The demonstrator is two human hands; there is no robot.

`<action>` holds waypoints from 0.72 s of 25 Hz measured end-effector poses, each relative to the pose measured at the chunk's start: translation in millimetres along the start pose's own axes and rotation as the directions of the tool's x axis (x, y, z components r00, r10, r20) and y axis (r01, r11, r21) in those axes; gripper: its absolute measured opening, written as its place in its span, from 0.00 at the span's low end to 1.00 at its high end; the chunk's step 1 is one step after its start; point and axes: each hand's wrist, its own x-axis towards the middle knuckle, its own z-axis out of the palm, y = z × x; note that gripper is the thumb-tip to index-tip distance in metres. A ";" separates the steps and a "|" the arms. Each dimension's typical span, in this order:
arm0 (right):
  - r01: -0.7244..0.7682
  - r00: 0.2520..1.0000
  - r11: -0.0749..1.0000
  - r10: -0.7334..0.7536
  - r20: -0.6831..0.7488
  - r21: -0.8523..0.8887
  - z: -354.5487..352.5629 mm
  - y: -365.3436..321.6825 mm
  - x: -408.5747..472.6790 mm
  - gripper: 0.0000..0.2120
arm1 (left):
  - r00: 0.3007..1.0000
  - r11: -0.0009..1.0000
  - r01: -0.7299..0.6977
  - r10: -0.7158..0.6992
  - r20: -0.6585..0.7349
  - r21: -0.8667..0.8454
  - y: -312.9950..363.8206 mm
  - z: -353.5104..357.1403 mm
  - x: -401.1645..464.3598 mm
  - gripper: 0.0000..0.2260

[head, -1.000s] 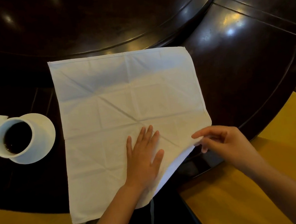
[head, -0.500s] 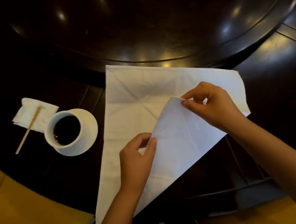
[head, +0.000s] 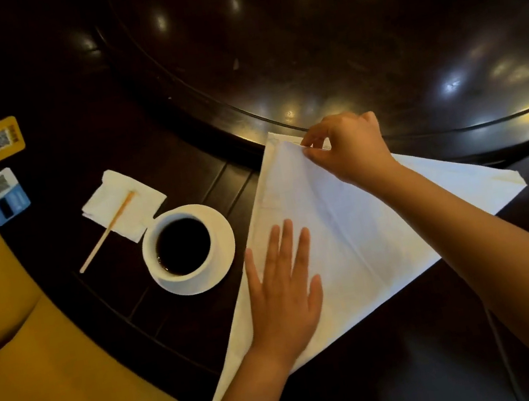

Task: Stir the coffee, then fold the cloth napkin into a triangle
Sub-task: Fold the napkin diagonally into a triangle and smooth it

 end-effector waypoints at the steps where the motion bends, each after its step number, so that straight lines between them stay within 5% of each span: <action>1: 0.006 1.000 1.000 -0.006 0.007 -0.010 3.0 -0.3 5.2 0.07 | 0.999 0.999 -0.011 0.009 0.050 0.036 -0.6 4.8 -2.0 0.29; 15: 0.050 0.998 0.992 -0.053 -0.019 -0.113 25.4 7.5 27.9 0.06 | 0.975 0.996 0.007 -0.026 0.222 0.090 4.4 27.3 1.3 0.32; 18: 0.001 0.993 0.995 -0.012 -0.114 -0.097 27.4 7.2 17.7 0.11 | 0.970 0.996 0.018 -0.039 0.241 0.086 4.8 29.0 4.1 0.32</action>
